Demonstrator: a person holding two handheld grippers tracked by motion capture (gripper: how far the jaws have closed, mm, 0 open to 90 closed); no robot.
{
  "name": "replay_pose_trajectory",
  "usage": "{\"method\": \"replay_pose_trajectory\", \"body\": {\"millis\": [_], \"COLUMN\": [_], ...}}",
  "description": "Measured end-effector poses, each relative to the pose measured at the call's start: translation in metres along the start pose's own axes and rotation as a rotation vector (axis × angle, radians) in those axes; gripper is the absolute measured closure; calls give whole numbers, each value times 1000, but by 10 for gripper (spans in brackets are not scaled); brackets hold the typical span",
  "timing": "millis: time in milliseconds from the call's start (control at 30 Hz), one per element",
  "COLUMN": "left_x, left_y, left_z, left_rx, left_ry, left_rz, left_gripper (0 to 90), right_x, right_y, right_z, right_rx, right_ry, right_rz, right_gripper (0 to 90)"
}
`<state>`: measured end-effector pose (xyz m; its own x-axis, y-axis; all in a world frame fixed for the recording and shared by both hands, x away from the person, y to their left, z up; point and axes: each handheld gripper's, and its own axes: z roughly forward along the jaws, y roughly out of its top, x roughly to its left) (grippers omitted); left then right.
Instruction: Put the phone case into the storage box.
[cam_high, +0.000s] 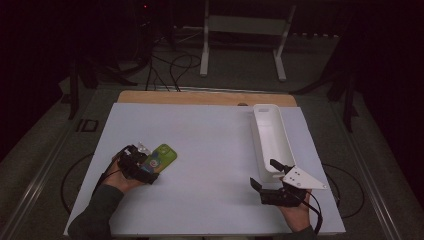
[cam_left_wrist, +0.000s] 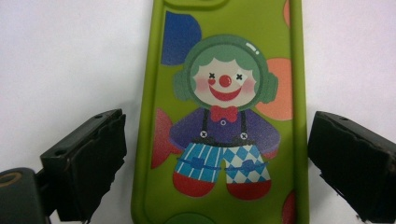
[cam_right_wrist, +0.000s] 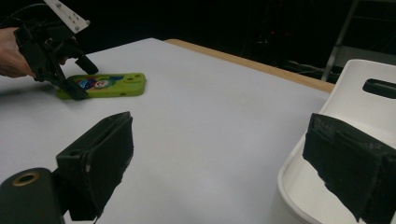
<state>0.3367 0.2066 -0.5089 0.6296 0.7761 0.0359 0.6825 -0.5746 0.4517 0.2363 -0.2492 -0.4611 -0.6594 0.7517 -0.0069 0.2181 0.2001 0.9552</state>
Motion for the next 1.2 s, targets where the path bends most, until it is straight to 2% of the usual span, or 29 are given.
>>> {"method": "replay_pose_trajectory", "body": {"millis": [233,467,767,933,1200], "left_x": [3,4,2,0,-1], "left_y": [0,1,0,0,0], "left_z": [0,0,-1,-3,-6], "left_rx": [9,23,18,7,-10], "left_ry": [-43,-53,-41,-20,8], "left_rz": [-19,-23,-16,4,5], "left_gripper": [118,149,161,163,165], "right_x": [0,0,0,0,0], "right_y": [0,0,0,0,0], "right_z": [0,1,1,1,1], "right_rx": [1,5,4,3,3], "right_ry": [0,0,0,1,0], "right_rz": [-1,-5,-5,-5,-6], "right_gripper": [83,83,83,83,83]}}
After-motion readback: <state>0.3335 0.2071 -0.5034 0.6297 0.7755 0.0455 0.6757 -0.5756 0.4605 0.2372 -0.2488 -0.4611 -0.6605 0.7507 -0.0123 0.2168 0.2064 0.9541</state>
